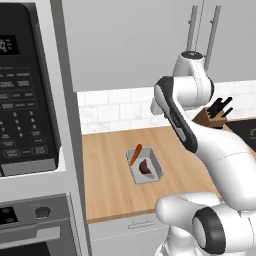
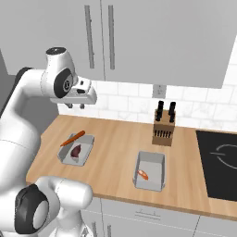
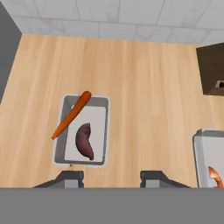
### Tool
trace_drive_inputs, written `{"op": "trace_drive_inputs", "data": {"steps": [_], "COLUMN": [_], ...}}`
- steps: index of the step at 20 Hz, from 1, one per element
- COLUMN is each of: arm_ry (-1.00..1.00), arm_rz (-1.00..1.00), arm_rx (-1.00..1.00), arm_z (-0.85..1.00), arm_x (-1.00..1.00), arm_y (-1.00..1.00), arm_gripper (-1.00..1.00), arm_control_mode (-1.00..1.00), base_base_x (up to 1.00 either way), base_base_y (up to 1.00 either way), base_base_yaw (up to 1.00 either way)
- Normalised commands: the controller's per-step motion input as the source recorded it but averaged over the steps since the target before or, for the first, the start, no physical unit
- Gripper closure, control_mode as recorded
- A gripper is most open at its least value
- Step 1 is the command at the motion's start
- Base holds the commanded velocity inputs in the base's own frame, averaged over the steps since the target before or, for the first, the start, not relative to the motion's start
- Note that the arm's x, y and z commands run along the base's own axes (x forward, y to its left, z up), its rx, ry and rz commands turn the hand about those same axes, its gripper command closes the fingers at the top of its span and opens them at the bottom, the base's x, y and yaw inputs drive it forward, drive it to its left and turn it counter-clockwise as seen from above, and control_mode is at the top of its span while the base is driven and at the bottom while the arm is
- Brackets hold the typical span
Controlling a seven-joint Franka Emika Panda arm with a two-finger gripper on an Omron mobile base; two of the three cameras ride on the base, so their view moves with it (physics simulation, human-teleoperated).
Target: Take the meat container that has the shrimp and place it on the second highest rack of the freezer. Then take the vegetable container that has the potato and carrot and place it on the highest rack of the freezer.
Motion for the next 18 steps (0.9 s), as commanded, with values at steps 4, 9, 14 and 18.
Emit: {"op": "trace_drive_inputs", "data": {"steps": [4,9,14,18], "arm_ry": [0.00,0.00,0.01,0.01], "arm_rz": [0.00,-0.04,-0.26,-0.35], "arm_rx": [0.00,0.02,0.18,0.29], "arm_z": [0.00,0.00,0.00,0.00], "arm_x": [-0.16,-0.40,-0.16,-0.41], "arm_y": [0.00,-0.25,-0.79,-0.97], "arm_gripper": [-1.00,-1.00,-1.00,-1.00], "arm_control_mode": [-1.00,-1.00,-1.00,-1.00], "base_base_x": [0.00,0.00,0.00,0.00], "base_base_y": [0.00,0.00,0.00,0.00], "base_base_yaw": [0.00,0.00,0.00,0.00]}}
